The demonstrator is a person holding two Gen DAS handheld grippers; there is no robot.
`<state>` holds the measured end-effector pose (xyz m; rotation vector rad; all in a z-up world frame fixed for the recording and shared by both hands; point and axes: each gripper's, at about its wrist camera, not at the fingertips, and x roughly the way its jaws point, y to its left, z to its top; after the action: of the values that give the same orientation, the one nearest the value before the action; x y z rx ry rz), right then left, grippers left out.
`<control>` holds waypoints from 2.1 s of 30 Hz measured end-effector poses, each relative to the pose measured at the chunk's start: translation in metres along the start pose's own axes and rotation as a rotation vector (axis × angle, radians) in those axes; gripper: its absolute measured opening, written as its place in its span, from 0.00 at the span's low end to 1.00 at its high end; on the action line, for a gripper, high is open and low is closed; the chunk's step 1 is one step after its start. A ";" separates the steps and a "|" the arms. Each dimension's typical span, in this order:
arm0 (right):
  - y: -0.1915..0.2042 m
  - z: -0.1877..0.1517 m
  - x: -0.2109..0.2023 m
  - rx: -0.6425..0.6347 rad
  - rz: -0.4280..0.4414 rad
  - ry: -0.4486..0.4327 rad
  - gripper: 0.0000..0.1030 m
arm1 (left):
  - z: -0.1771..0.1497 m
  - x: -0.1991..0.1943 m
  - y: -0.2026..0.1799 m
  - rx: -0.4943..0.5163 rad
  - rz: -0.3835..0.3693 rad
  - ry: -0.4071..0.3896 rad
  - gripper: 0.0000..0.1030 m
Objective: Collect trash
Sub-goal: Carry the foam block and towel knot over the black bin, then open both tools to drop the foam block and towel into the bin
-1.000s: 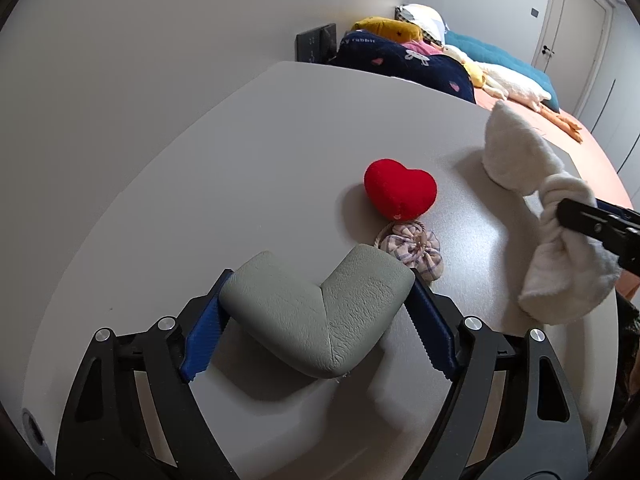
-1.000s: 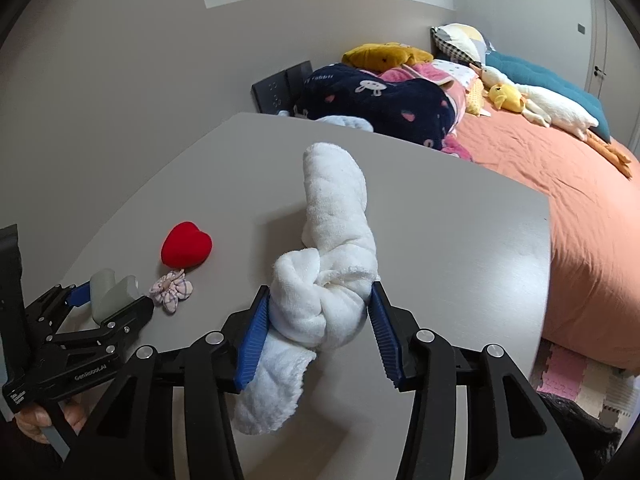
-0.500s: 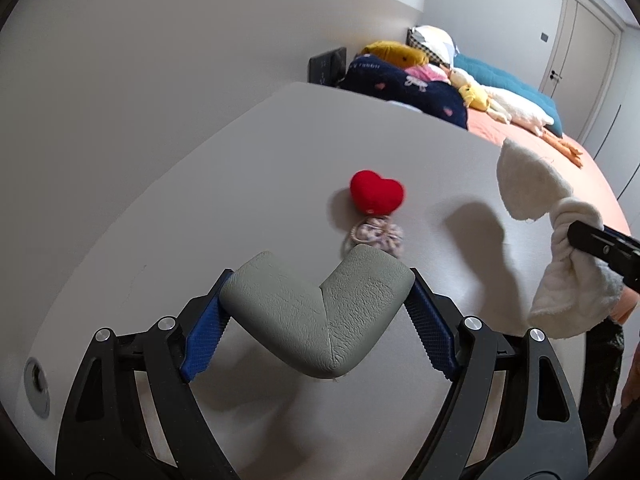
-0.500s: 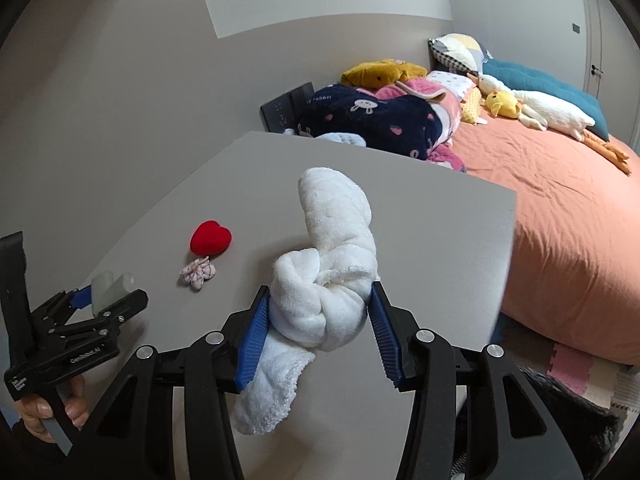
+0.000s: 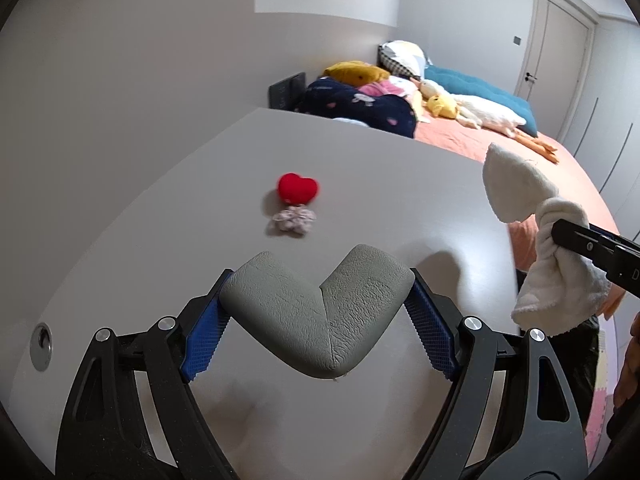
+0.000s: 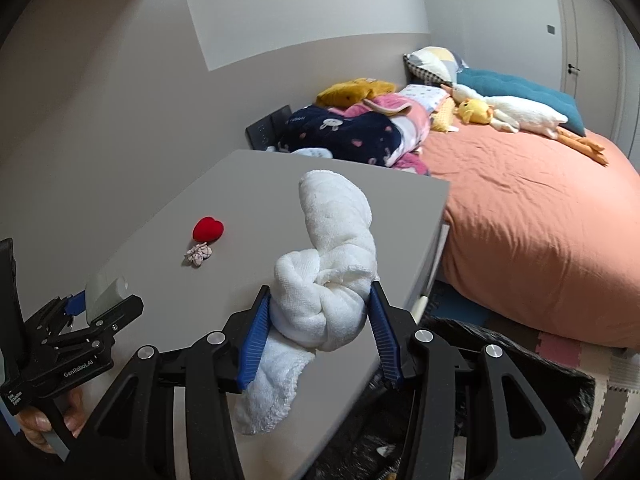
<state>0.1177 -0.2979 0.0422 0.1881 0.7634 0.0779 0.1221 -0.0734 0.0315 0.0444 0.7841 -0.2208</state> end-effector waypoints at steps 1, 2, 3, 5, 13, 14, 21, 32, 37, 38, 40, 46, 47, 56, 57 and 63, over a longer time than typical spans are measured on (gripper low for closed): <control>-0.003 -0.002 -0.005 0.003 -0.002 -0.003 0.48 | -0.001 -0.002 -0.004 0.000 -0.007 -0.002 0.78; -0.006 -0.005 -0.011 0.006 -0.004 -0.008 0.48 | -0.003 -0.005 -0.009 0.001 -0.018 -0.004 0.78; -0.009 -0.007 -0.015 0.009 -0.006 -0.012 0.48 | -0.004 -0.008 -0.013 0.002 -0.023 -0.007 0.78; -0.014 -0.012 -0.025 0.014 -0.011 -0.019 0.48 | -0.007 -0.014 -0.023 0.011 -0.035 -0.011 0.78; -0.031 -0.030 -0.059 0.026 -0.026 -0.047 0.48 | -0.019 -0.033 -0.054 0.042 -0.067 -0.024 0.78; -0.033 -0.033 -0.064 0.028 -0.028 -0.052 0.48 | -0.021 -0.035 -0.058 0.047 -0.070 -0.026 0.78; -0.047 -0.050 -0.086 0.039 -0.048 -0.069 0.48 | -0.031 -0.043 -0.080 0.075 -0.097 -0.026 0.78; -0.076 -0.080 -0.116 0.067 -0.091 -0.086 0.48 | -0.054 -0.053 -0.121 0.126 -0.151 -0.020 0.78; -0.089 -0.090 -0.127 0.084 -0.122 -0.098 0.48 | -0.059 -0.054 -0.138 0.152 -0.177 -0.017 0.78; -0.093 -0.092 -0.129 0.089 -0.128 -0.100 0.48 | -0.060 -0.055 -0.144 0.158 -0.180 -0.017 0.78; -0.098 -0.094 -0.133 0.096 -0.141 -0.105 0.48 | -0.062 -0.055 -0.153 0.171 -0.190 -0.016 0.78; -0.119 -0.104 -0.144 0.130 -0.176 -0.117 0.49 | -0.065 -0.055 -0.174 0.203 -0.220 -0.011 0.78; -0.122 -0.105 -0.145 0.135 -0.184 -0.118 0.49 | -0.066 -0.056 -0.178 0.210 -0.226 -0.010 0.78; -0.151 -0.113 -0.161 0.176 -0.252 -0.128 0.49 | -0.072 -0.053 -0.216 0.290 -0.271 0.008 0.78; -0.154 -0.114 -0.162 0.180 -0.259 -0.127 0.49 | -0.073 -0.053 -0.220 0.295 -0.276 0.010 0.78; -0.169 -0.119 -0.164 0.197 -0.299 -0.118 0.49 | -0.081 -0.049 -0.243 0.352 -0.307 0.032 0.78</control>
<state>-0.0830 -0.4699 0.0360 0.2617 0.6735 -0.2909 -0.0195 -0.2919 0.0187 0.2614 0.7749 -0.6501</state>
